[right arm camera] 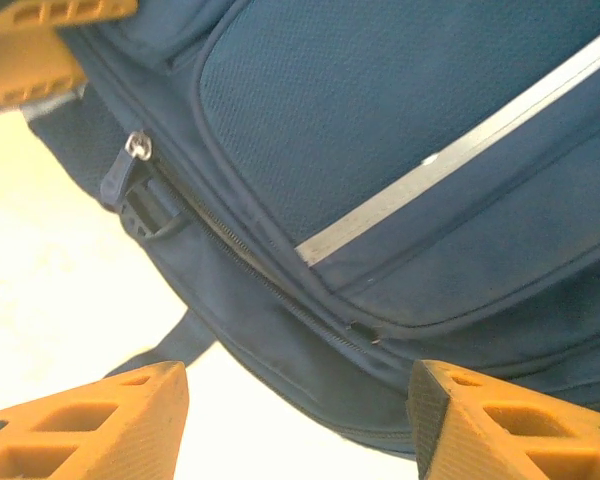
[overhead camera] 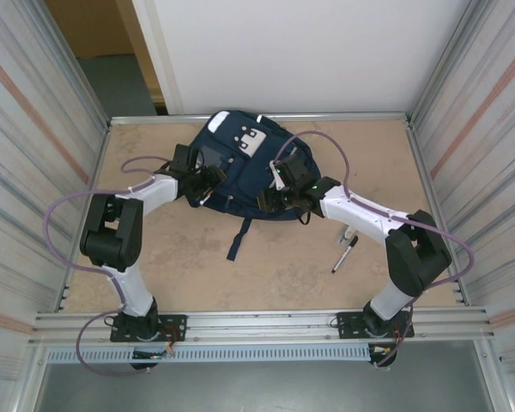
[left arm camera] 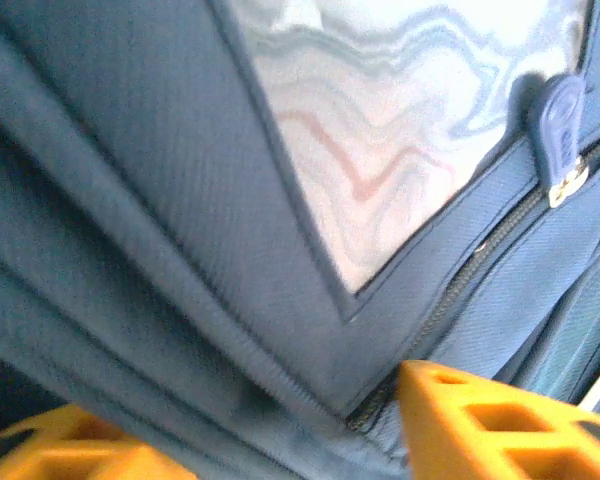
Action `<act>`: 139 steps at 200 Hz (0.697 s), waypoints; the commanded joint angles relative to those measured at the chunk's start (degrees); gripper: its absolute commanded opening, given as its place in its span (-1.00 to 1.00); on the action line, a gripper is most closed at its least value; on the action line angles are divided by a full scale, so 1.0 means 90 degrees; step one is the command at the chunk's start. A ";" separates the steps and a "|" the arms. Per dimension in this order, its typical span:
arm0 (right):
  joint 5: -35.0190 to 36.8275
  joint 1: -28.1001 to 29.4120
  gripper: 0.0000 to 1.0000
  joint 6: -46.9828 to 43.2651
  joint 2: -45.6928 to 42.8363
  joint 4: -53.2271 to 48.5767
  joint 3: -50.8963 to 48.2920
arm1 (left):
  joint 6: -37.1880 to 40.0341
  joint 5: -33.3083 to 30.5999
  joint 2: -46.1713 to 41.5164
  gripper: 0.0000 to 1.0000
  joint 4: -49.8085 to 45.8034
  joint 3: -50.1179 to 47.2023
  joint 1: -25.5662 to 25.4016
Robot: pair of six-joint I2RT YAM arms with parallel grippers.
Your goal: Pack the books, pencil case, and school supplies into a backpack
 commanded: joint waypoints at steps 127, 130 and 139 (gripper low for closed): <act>0.0923 0.1204 0.12 0.3837 0.0942 -0.0309 0.0836 | -0.0901 0.0106 -0.1480 -1.00 0.0183 -0.0699 -0.0806; 0.0995 0.1218 0.12 0.3869 0.0931 -0.0328 0.0845 | -0.0926 0.0132 -0.1489 -1.00 0.0223 -0.0718 -0.0806; 0.1193 0.1254 0.08 0.4009 0.0888 -0.0413 0.0857 | -0.0971 0.0218 -0.1493 -1.00 0.0342 -0.0794 -0.0810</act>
